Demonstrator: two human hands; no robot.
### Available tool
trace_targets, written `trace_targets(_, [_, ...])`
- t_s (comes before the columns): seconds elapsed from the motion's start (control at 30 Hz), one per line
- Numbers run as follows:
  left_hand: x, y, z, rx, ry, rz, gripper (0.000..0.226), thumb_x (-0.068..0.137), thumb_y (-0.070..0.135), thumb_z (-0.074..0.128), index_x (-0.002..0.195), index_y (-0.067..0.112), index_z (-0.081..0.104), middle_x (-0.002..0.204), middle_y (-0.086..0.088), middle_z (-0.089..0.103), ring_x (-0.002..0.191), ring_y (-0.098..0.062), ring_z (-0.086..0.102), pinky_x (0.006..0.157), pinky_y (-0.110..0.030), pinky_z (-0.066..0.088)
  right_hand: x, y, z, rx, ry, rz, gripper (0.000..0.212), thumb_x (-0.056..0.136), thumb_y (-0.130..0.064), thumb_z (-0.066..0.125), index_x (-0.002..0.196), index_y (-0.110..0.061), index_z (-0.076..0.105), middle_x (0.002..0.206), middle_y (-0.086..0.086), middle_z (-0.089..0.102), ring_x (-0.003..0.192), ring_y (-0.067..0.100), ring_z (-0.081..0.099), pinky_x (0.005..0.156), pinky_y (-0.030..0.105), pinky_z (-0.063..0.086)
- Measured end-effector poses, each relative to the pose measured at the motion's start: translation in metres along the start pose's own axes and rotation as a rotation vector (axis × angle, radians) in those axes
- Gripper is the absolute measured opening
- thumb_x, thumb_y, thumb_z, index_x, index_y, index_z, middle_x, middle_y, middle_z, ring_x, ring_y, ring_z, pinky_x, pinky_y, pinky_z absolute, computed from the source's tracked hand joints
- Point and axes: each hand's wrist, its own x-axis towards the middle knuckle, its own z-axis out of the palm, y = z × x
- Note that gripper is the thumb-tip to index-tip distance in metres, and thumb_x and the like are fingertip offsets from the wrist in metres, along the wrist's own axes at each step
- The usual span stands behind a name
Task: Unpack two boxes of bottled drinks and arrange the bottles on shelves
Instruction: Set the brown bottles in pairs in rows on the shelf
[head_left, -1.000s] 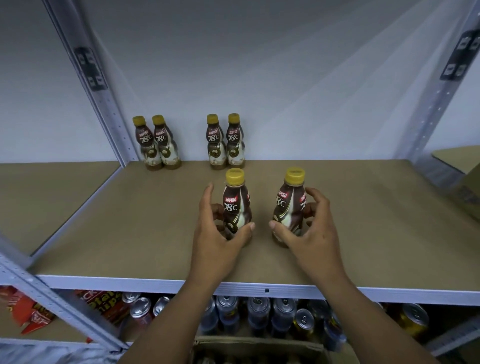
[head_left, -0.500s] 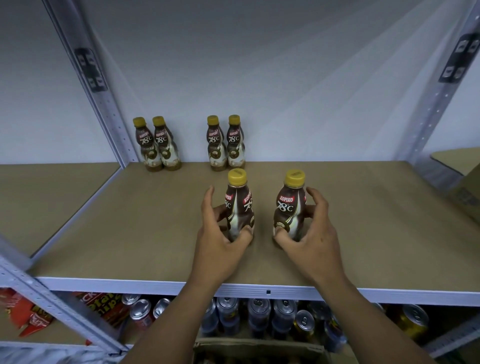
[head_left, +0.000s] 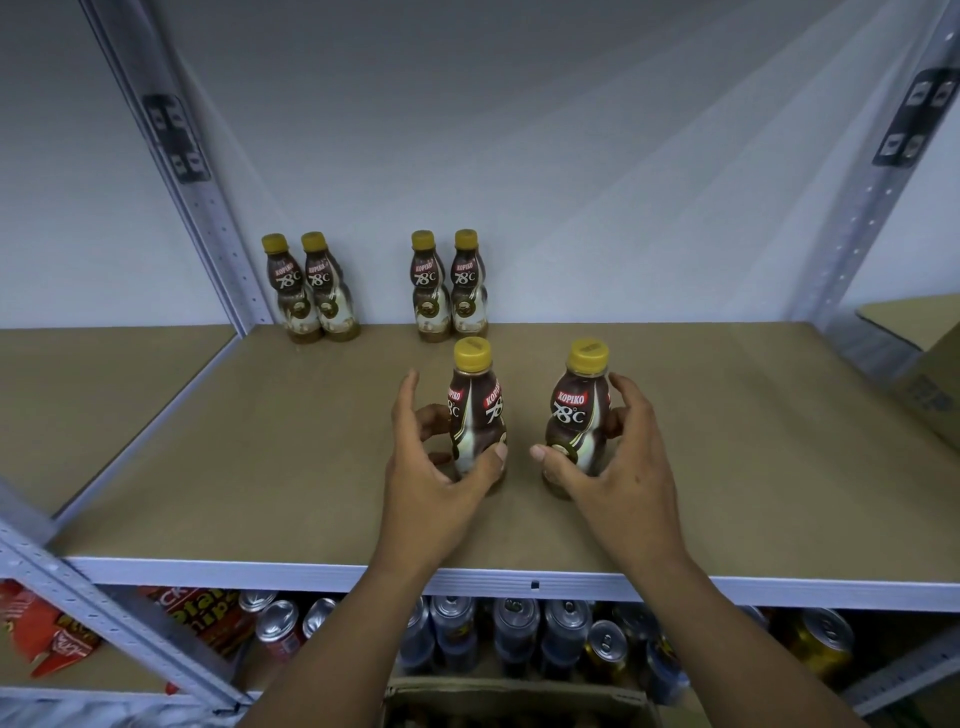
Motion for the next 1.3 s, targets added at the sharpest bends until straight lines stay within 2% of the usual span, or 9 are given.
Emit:
trace_targets(0.2, [0.0003, -0.0003, 0.0009, 0.021, -0.006, -0.003, 0.107, 0.08, 0.024, 0.087, 0.16, 0.041, 0.017, 0.124, 0.019, 0.06, 0.113, 0.007, 0.059, 0.086, -0.008, 0.048, -0.0004, 0.0027, 0.0006, 0.028, -0.022, 0.0, 0.1, 0.071, -0.053, 0.087, 0.15, -0.035, 0.03, 0.135, -0.01, 0.05, 0.119, 0.012, 0.053, 0.097, 0.044, 0.053])
trace_targets(0.53, [0.001, 0.0, 0.0017, 0.037, -0.026, -0.026, 0.101, 0.085, 0.024, 0.083, 0.157, 0.045, 0.016, 0.13, 0.011, 0.063, 0.107, 0.013, 0.06, 0.082, -0.005, 0.046, 0.0007, 0.0053, 0.0006, 0.04, -0.055, -0.001, 0.098, 0.074, -0.053, 0.084, 0.152, -0.037, 0.027, 0.142, -0.009, 0.05, 0.125, 0.011, 0.053, 0.1, 0.041, 0.052])
trace_targets(0.7, [0.0023, -0.0026, 0.0017, 0.044, -0.027, -0.032, 0.1, 0.085, 0.026, 0.083, 0.156, 0.047, 0.017, 0.131, 0.01, 0.063, 0.108, 0.011, 0.061, 0.084, -0.006, 0.047, 0.001, 0.0057, 0.0016, 0.075, -0.068, -0.001, 0.092, 0.079, -0.048, 0.082, 0.152, -0.039, 0.028, 0.138, -0.012, 0.055, 0.121, 0.008, 0.056, 0.1, 0.033, 0.05])
trace_targets(0.97, [0.0025, -0.0027, 0.0011, 0.044, -0.036, -0.051, 0.099, 0.085, 0.028, 0.083, 0.157, 0.045, 0.017, 0.135, 0.008, 0.062, 0.11, 0.012, 0.06, 0.085, -0.004, 0.047, 0.0011, 0.0058, 0.0018, 0.102, -0.105, 0.017, 0.096, 0.083, -0.046, 0.079, 0.156, -0.045, 0.017, 0.134, -0.014, 0.055, 0.118, 0.001, 0.053, 0.091, 0.009, 0.039])
trace_targets(1.03, [0.002, -0.0014, 0.0007, 0.031, -0.037, -0.051, 0.099, 0.085, 0.028, 0.083, 0.157, 0.046, 0.017, 0.136, 0.01, 0.061, 0.113, 0.013, 0.058, 0.089, -0.008, 0.048, 0.0013, 0.0059, 0.0018, 0.124, -0.082, 0.022, 0.1, 0.08, -0.052, 0.079, 0.156, -0.046, 0.014, 0.141, -0.012, 0.052, 0.124, 0.004, 0.053, 0.097, 0.019, 0.043])
trace_targets(1.1, [0.001, -0.0001, -0.0004, 0.021, -0.038, -0.041, 0.101, 0.083, 0.03, 0.084, 0.156, 0.048, 0.017, 0.137, 0.019, 0.057, 0.121, 0.012, 0.054, 0.099, -0.02, 0.05, 0.002, 0.0072, 0.0019, 0.147, -0.05, 0.029, 0.103, 0.076, -0.061, 0.077, 0.156, -0.044, 0.014, 0.141, -0.01, 0.051, 0.124, 0.007, 0.054, 0.097, 0.028, 0.047])
trace_targets(1.2, [0.0011, 0.001, -0.0017, 0.033, -0.034, -0.033, 0.105, 0.078, 0.033, 0.088, 0.152, 0.055, 0.017, 0.133, 0.028, 0.051, 0.122, 0.009, 0.053, 0.102, -0.032, 0.052, 0.0026, 0.0091, 0.0019, 0.143, -0.033, 0.021, 0.102, 0.076, -0.055, 0.077, 0.157, -0.04, 0.017, 0.135, -0.009, 0.052, 0.119, 0.008, 0.056, 0.092, 0.024, 0.046])
trace_targets(1.3, [0.0025, 0.0006, -0.001, 0.048, -0.031, -0.031, 0.107, 0.077, 0.03, 0.089, 0.153, 0.052, 0.017, 0.125, 0.022, 0.057, 0.115, 0.007, 0.057, 0.098, -0.031, 0.054, 0.0019, 0.0101, 0.0017, 0.112, -0.042, -0.007, 0.099, 0.08, -0.037, 0.082, 0.156, -0.037, 0.02, 0.129, -0.009, 0.054, 0.115, 0.008, 0.056, 0.09, 0.018, 0.043])
